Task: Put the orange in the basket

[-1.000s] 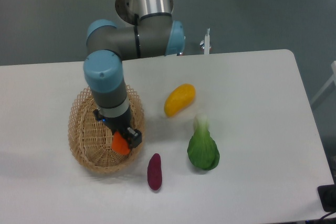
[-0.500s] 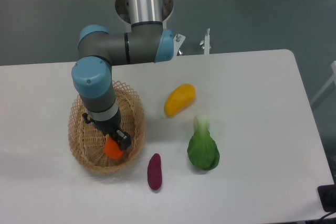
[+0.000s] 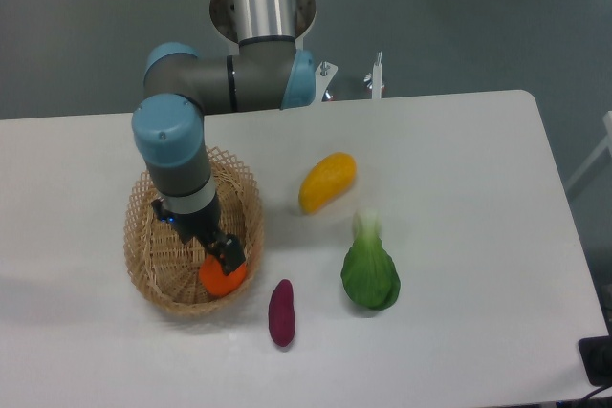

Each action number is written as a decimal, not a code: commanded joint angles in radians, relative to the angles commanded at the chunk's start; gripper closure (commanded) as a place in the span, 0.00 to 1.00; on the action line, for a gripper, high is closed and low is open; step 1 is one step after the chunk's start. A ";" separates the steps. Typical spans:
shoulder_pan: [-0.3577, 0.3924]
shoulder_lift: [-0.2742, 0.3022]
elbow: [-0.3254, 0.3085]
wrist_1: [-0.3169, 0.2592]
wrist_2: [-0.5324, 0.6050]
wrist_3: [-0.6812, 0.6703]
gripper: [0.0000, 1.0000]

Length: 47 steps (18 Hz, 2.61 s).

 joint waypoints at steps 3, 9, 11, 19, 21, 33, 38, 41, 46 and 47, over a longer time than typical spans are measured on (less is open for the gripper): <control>0.080 0.003 0.037 0.000 -0.002 0.000 0.00; 0.198 0.003 0.094 -0.009 0.000 0.014 0.00; 0.252 -0.011 0.104 -0.015 0.000 0.059 0.00; 0.410 -0.066 0.195 -0.140 -0.012 0.284 0.00; 0.425 -0.078 0.215 -0.147 -0.012 0.331 0.00; 0.520 -0.090 0.210 -0.132 -0.037 0.456 0.00; 0.522 -0.090 0.204 -0.129 -0.035 0.456 0.00; 0.520 -0.086 0.204 -0.129 -0.037 0.456 0.00; 0.520 -0.081 0.187 -0.129 -0.035 0.456 0.00; 0.520 -0.081 0.187 -0.129 -0.035 0.456 0.00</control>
